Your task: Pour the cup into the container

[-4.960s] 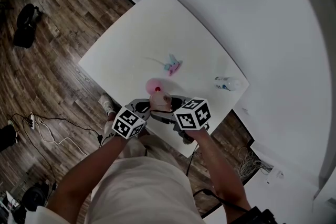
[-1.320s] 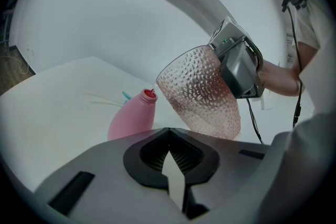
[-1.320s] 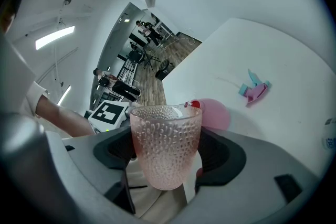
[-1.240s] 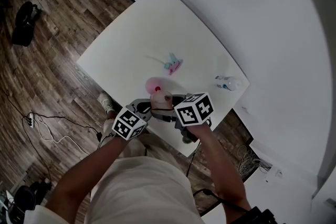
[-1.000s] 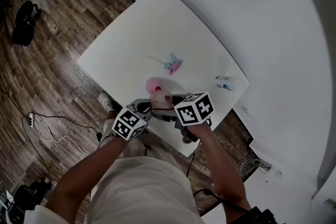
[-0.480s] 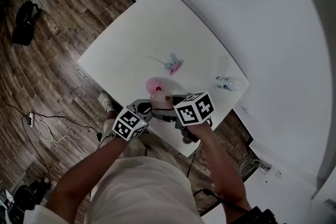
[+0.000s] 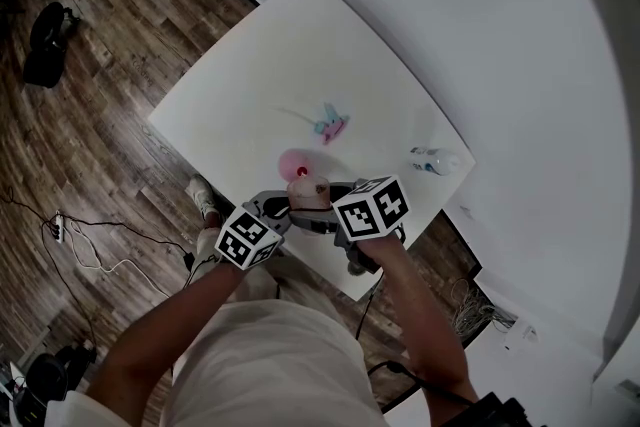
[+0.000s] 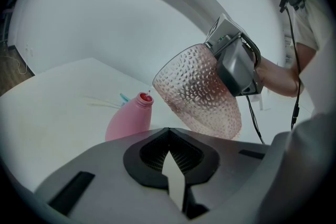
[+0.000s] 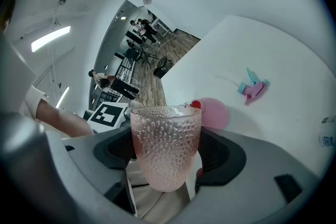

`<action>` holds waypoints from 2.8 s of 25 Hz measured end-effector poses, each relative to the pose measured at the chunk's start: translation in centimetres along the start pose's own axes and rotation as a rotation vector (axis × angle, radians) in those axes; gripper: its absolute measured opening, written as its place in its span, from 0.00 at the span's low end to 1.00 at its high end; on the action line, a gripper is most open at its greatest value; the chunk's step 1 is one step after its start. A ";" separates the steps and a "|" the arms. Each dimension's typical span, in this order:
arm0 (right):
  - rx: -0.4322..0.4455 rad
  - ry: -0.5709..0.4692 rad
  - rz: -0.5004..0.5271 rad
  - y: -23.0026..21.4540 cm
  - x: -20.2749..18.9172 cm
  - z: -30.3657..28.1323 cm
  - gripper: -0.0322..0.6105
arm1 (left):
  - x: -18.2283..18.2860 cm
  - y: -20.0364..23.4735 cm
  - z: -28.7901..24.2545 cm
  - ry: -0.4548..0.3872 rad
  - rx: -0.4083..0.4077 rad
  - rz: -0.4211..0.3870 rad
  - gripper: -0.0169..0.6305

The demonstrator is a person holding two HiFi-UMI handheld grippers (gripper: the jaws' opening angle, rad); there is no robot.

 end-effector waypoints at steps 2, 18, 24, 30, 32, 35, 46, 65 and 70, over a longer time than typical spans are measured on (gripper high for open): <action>0.000 0.001 -0.001 0.0 0.0 0.0 0.61 | 0.0 0.0 0.0 -0.001 -0.001 0.000 0.04; 0.005 0.007 -0.008 0.0 0.4 0.3 0.61 | 0.5 -0.3 -0.1 -0.013 -0.006 0.006 0.04; 0.003 0.014 -0.011 0.1 0.5 0.3 0.61 | 0.5 -0.3 0.0 -0.014 -0.009 0.008 0.04; 0.004 0.020 -0.010 0.1 0.6 0.4 0.61 | 0.7 -0.5 -0.1 -0.016 -0.010 0.009 0.04; 0.004 0.022 -0.011 0.1 0.6 0.4 0.61 | 0.7 -0.5 -0.1 -0.016 -0.011 0.010 0.04; 0.004 0.027 -0.015 0.1 0.7 0.3 0.61 | 0.7 -0.5 -0.1 -0.016 -0.012 0.010 0.04; 0.005 0.038 -0.036 0.0 0.6 0.3 0.61 | 0.6 -0.7 -0.2 -0.011 -0.017 0.011 0.04; -0.015 0.051 -0.041 0.0 1.0 0.6 0.61 | 0.7 -1.4 -0.6 -0.010 -0.038 -0.005 0.04; -0.011 0.058 -0.045 0.1 1.0 0.5 0.61 | 0.7 -1.5 -0.5 -0.008 -0.042 -0.009 0.04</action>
Point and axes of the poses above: the fingertips, and each gripper's own axes: z backward along the fingers, y to its left, x out of its top, the point moved 2 cm from there along z, backward along the fingers, and after that the axes turned 5 degrees about z, right-handed, at the moved point
